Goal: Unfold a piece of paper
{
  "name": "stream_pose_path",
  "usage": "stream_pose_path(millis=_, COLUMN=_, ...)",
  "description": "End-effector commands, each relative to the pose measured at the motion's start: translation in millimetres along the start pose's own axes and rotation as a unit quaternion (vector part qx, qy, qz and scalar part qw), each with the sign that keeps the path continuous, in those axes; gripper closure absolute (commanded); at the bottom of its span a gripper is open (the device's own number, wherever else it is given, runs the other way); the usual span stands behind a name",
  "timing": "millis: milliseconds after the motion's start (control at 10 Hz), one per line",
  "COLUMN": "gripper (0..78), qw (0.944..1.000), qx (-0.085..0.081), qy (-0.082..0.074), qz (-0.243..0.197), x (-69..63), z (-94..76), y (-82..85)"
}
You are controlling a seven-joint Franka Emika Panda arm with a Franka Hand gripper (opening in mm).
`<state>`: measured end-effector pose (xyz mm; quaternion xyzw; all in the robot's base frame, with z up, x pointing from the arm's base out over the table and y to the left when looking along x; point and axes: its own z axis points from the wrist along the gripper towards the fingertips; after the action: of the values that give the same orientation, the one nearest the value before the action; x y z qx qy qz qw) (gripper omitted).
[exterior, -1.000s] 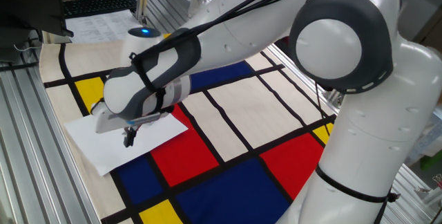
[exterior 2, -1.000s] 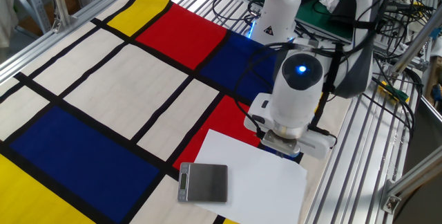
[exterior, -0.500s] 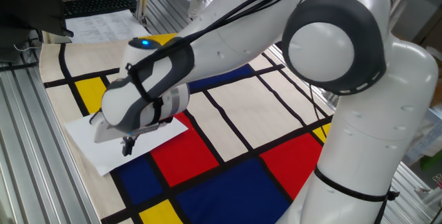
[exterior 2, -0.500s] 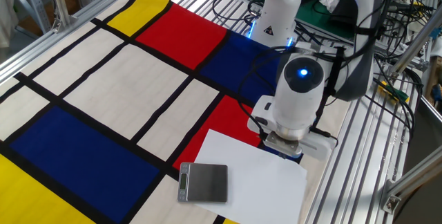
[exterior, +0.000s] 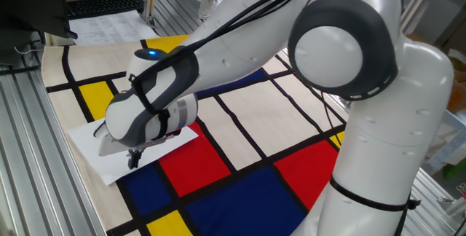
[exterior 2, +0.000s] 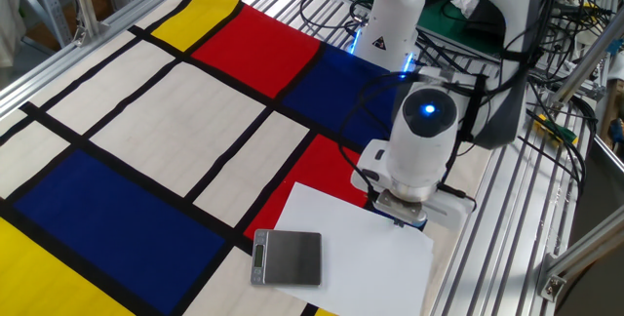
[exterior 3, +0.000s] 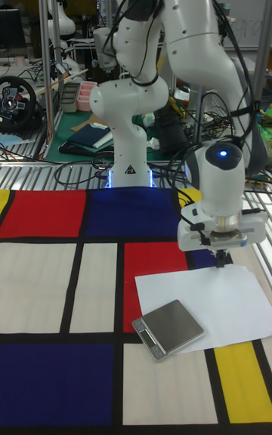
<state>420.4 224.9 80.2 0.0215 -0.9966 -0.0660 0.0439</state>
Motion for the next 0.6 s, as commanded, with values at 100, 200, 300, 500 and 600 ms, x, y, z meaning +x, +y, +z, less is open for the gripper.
stream_pose_path(millis=100, gripper=76.4, qw=0.9999, qx=0.0, qy=-0.011, qz=-0.001, x=-2.8, z=7.5, y=-1.5)
stream_pose_path(millis=200, gripper=76.4, qw=0.9999, qx=0.004, qy=-0.01, qz=-0.002, x=-3.1, z=8.2, y=-2.6)
stream_pose_path(millis=300, gripper=76.4, qw=0.9999, qx=0.004, qy=-0.009, qz=-0.003, x=-3.6, z=9.9, y=-5.8)
stream_pose_path(millis=500, gripper=76.4, qw=0.9999, qx=0.004, qy=-0.009, qz=-0.009, x=-5.1, z=14.2, y=-17.4)
stream_pose_path(millis=600, gripper=76.4, qw=0.9999, qx=0.004, qy=-0.009, qz=-0.01, x=-5.6, z=15.4, y=-21.4)
